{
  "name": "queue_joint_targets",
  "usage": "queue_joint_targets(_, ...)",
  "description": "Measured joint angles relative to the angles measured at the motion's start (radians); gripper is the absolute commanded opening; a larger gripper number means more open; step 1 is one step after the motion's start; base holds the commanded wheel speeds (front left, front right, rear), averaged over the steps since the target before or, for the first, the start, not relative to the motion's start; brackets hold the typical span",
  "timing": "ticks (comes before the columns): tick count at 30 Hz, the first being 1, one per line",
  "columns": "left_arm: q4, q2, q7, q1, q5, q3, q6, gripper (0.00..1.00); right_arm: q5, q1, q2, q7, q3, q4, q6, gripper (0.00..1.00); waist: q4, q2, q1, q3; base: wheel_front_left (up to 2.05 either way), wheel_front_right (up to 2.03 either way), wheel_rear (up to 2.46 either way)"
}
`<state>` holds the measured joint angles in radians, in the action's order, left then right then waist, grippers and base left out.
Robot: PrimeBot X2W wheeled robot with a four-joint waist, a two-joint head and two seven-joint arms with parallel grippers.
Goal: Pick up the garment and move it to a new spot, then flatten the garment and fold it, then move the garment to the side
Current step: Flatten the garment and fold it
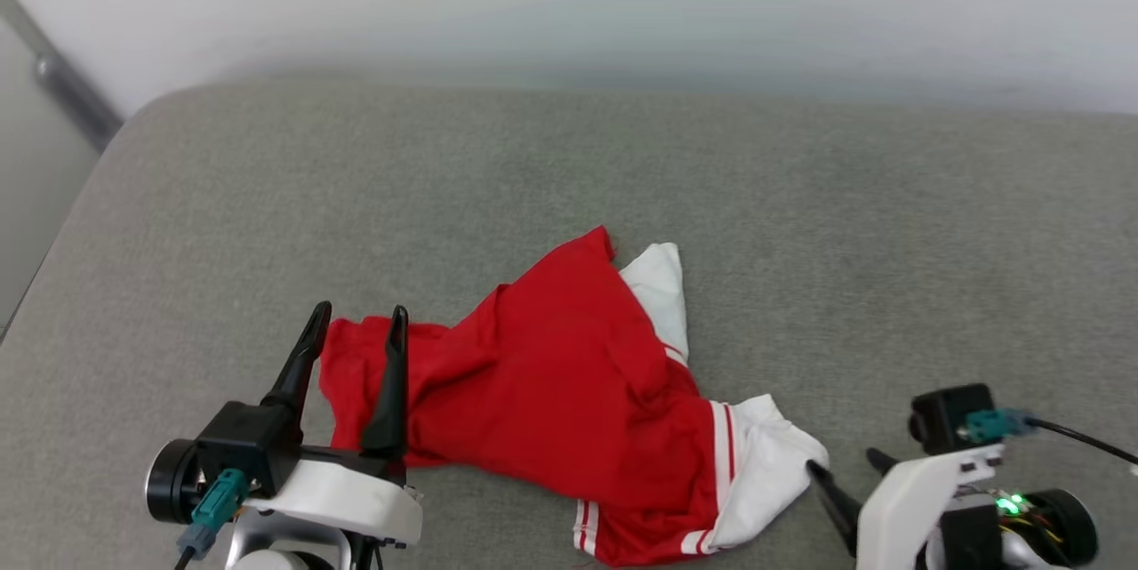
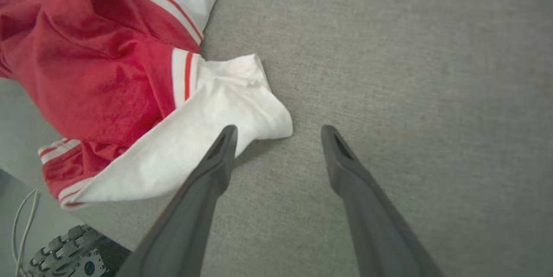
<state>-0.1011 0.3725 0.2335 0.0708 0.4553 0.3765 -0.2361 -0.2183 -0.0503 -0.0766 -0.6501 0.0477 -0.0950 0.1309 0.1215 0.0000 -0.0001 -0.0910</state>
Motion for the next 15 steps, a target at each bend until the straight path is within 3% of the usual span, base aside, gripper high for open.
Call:
queue_joint_targets(5, 0.014, -0.016, 0.013, 0.026, 0.005, 0.000, 0.017, 1.00, -0.027, 0.045, -0.021, -0.132, 0.068, 0.026, 0.000, 1.00, 0.044, 0.0000, 0.0001, -0.053, 0.00, 0.00, 0.00)
queue_joint_targets(14, 0.053, -0.048, 0.025, 0.062, 0.005, -0.017, 0.051, 1.00, -0.057, 0.090, -0.016, -0.212, 0.085, 0.118, 0.001, 1.00, 0.101, 0.0000, 0.0000, -0.138, 0.00, 0.00, 0.00)
queue_joint_targets(15, 0.057, -0.051, 0.026, 0.062, 0.005, -0.021, 0.052, 1.00, -0.060, 0.093, -0.016, -0.215, 0.084, 0.121, 0.001, 0.73, 0.104, 0.0000, 0.0000, -0.141, 0.00, 0.00, 0.00)
